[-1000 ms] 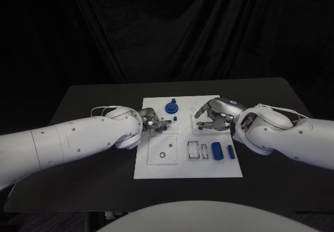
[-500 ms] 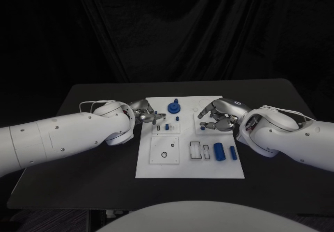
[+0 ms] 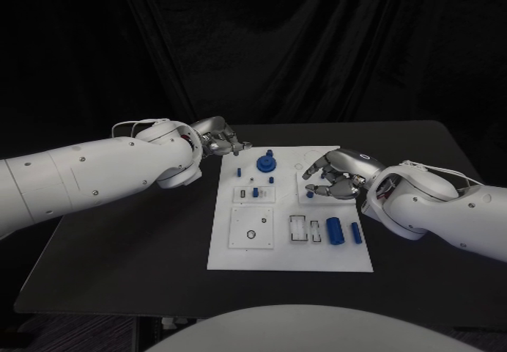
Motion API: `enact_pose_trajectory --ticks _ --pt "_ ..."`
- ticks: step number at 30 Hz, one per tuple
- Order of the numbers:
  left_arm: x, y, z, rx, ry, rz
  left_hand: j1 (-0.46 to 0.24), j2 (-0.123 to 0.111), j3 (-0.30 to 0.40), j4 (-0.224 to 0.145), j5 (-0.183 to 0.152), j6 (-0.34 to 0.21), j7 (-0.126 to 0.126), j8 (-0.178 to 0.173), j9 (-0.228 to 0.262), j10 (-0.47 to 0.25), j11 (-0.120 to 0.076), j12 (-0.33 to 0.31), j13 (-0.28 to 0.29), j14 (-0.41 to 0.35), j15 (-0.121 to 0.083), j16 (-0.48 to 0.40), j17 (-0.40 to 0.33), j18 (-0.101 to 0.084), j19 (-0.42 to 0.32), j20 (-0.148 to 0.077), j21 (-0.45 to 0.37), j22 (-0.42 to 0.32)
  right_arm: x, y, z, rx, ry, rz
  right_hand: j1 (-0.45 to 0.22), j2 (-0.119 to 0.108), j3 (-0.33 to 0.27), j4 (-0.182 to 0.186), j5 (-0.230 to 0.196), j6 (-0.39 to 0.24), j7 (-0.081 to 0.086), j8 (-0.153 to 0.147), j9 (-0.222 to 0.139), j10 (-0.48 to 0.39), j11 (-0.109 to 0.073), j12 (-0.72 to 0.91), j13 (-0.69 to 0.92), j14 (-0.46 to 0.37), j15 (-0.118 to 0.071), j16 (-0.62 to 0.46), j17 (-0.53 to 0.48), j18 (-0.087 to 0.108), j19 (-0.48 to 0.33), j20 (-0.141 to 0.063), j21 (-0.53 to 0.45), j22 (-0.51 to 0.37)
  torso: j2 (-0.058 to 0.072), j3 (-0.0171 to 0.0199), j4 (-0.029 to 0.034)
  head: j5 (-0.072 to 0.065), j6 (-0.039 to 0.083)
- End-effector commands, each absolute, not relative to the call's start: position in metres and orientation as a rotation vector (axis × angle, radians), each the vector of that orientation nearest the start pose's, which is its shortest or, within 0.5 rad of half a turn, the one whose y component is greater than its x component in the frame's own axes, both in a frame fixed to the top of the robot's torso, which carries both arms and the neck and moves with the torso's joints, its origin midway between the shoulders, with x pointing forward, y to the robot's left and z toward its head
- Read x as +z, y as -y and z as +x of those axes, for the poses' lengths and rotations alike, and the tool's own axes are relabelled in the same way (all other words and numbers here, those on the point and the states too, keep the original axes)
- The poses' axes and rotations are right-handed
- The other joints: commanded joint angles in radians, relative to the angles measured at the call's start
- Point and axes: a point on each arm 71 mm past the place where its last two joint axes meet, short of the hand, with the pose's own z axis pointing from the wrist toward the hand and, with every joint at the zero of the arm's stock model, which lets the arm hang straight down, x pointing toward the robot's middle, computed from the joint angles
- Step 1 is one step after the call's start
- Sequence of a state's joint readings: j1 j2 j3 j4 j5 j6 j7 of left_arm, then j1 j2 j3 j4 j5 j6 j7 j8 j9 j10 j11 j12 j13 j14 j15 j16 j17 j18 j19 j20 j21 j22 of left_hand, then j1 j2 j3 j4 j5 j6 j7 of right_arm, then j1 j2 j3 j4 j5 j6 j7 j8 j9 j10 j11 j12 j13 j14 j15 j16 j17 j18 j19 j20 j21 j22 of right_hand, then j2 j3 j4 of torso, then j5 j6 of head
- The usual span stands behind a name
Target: Assemble the parts on the task board
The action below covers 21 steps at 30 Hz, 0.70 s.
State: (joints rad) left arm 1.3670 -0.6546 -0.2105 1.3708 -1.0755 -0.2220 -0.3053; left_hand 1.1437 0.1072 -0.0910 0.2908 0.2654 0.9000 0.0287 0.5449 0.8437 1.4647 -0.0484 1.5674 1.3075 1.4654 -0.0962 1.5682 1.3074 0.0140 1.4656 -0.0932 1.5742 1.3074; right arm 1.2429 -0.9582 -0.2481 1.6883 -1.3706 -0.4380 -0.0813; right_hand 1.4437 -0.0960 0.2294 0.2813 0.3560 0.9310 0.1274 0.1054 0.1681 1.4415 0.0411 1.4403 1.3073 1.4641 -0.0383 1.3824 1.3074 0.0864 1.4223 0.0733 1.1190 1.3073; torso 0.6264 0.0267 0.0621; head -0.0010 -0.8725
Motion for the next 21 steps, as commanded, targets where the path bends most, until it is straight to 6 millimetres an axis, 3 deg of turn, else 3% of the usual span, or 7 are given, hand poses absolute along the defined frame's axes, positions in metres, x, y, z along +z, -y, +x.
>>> enact_pose_trajectory --ticks 1,2,4,7,15,21 --pt "-0.2 -0.167 0.526 -0.483 -2.158 -0.124 0.033 0.01 0.004 -0.003 -0.092 -0.007 0.007 -0.032 -0.015 0.106 0.013 0.003 0.263 0.102 0.015 -0.003 0.25 -0.014 0.105 0.01 -0.003 0.263 -0.219 0.212 0.429 0.726 -1.714 -0.116 0.003 0.008 0.008 0.001 0.007 0.008 -0.002 -0.003 -0.002 -0.001 -0.003 -0.001 0.097 0.045 0.004 -0.002 0.018 0.004 -0.001 0.0 -0.001 0.136 0.001 0.0001 0.0003 -0.001 0.0" --pt "-0.201 -0.168 0.529 -0.458 -2.183 -0.122 0.036 0.011 0.005 -0.002 -0.103 -0.005 0.008 -0.036 -0.017 0.106 0.015 0.003 0.263 0.101 0.016 -0.003 0.249 -0.014 0.105 0.012 -0.003 0.263 -0.219 0.212 0.429 0.729 -1.708 -0.117 0.003 0.009 0.008 0.001 0.008 0.008 -0.003 -0.003 -0.002 0.0 -0.003 -0.001 0.098 0.045 0.004 -0.001 0.019 0.004 -0.001 0.0 -0.001 0.136 0.001 0.0003 0.0 0.0 0.0" --pt "-0.203 -0.169 0.536 -0.428 -2.204 -0.124 0.037 0.0 -0.003 -0.002 -0.071 0.0 0.011 -0.045 -0.021 0.106 0.017 0.003 0.263 0.101 0.019 -0.004 0.248 -0.014 0.105 0.015 -0.003 0.263 -0.218 0.212 0.43 0.735 -1.696 -0.118 0.008 0.009 0.014 -0.002 0.02 0.014 -0.004 -0.001 -0.002 0.005 -0.004 0.004 0.103 0.047 0.003 0.003 0.024 0.002 0.004 -0.001 0.008 0.139 0.0 0.0004 0.0002 0.003 0.0" --pt "-0.204 -0.171 0.544 -0.407 -2.205 -0.134 0.044 -0.005 -0.004 -0.004 -0.06 0.004 0.011 -0.049 -0.021 0.106 0.018 0.003 0.263 0.102 0.02 -0.002 0.253 -0.014 0.105 0.017 -0.003 0.263 -0.217 0.212 0.43 0.74 -1.683 -0.119 0.011 0.01 0.019 -0.003 0.033 0.021 -0.006 0.001 -0.002 0.007 -0.006 0.006 0.105 0.049 0.001 0.006 0.027 0.001 0.007 -0.003 0.014 0.141 0.001 0.0004 -0.0003 0.01 0.0" --pt "-0.207 -0.172 0.56 -0.373 -2.204 -0.151 0.034 -0.013 -0.018 0.0 -0.069 0.017 0.011 -0.046 -0.016 0.106 0.018 0.003 0.263 0.104 0.02 0.001 0.26 -0.014 0.105 0.018 -0.003 0.263 -0.217 0.211 0.43 0.746 -1.674 -0.122 0.013 0.009 0.023 -0.004 0.041 0.024 -0.006 0.002 -0.003 0.008 -0.007 0.006 0.106 0.05 0.001 0.006 0.028 0.001 0.008 -0.003 0.014 0.142 0.003 0.0001 -0.0002 0.011 0.0" --pt "-0.215 -0.172 0.562 -0.355 -2.242 -0.144 0.021 -0.015 -0.037 -0.001 -0.082 0.042 0.002 -0.023 0.011 0.106 0.012 0.003 0.263 0.105 0.017 0.003 0.263 -0.014 0.105 0.017 -0.003 0.263 -0.217 0.212 0.431 0.74 -1.68 -0.119 0.015 0.01 0.025 -0.005 0.045 0.025 -0.007 0.002 -0.003 0.006 -0.007 0.005 0.104 0.05 0.0 0.005 0.026 0.001 0.008 -0.004 0.013 0.142 0.001 0.0002 0.0006 0.01 0.0"
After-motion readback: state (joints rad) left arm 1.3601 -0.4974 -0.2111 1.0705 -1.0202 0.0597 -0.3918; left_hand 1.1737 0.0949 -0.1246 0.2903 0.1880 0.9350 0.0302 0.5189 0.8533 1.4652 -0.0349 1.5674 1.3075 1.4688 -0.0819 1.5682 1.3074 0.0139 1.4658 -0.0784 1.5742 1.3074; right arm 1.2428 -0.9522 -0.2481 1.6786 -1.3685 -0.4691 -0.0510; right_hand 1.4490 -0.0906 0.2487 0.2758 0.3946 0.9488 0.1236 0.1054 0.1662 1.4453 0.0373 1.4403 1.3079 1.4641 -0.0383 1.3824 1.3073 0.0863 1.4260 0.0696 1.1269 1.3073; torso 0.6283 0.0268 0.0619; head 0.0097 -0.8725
